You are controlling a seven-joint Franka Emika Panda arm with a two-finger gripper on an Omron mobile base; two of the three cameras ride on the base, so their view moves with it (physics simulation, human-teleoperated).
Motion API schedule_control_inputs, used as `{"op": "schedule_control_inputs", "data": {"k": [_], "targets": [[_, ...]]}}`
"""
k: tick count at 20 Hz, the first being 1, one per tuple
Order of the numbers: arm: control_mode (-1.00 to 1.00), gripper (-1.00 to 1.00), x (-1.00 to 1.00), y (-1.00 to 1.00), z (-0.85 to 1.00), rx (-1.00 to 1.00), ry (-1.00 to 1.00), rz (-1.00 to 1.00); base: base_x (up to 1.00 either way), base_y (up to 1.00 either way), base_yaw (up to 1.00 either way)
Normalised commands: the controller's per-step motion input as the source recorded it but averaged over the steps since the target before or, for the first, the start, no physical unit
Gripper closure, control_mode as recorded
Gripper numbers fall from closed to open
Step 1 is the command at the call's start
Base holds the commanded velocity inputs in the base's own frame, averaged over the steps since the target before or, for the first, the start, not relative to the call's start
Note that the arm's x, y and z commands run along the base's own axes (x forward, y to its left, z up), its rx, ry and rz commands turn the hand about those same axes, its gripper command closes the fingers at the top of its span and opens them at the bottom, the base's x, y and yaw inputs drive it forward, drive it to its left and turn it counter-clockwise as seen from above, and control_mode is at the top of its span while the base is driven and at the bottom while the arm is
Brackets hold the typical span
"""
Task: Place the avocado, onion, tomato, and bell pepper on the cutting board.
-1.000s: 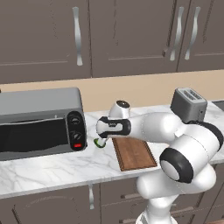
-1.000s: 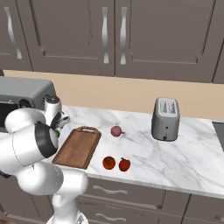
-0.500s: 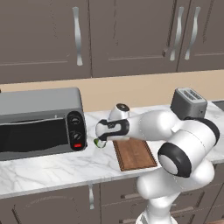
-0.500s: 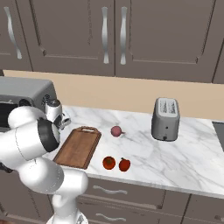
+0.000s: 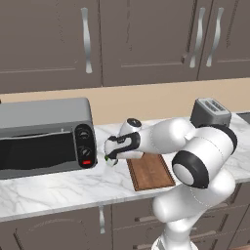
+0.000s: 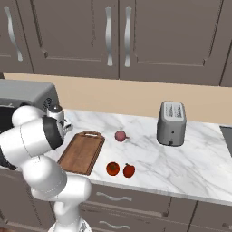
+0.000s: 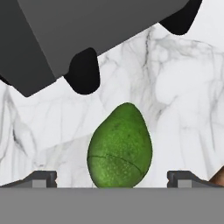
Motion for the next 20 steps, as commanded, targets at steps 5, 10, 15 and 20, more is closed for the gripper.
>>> {"op": "schedule_control_inputs", "data": {"k": [5, 10, 15, 20], "targets": [[-1.0, -1.0, 0.13, 0.05, -0.17, 0.0, 0.0, 0.03, 0.0, 0.0, 0.0], [-1.0, -1.0, 0.17, 0.0, -0.13, 0.0, 0.0, 0.05, 0.0, 0.0, 0.0], [-1.0, -1.0, 0.15, 0.03, -0.15, 0.0, 0.0, 0.04, 0.0, 0.0, 0.0], [-1.0, -1.0, 0.0, 0.21, -0.36, -0.02, 0.0, 0.01, 0.0, 0.0, 0.0]]}}
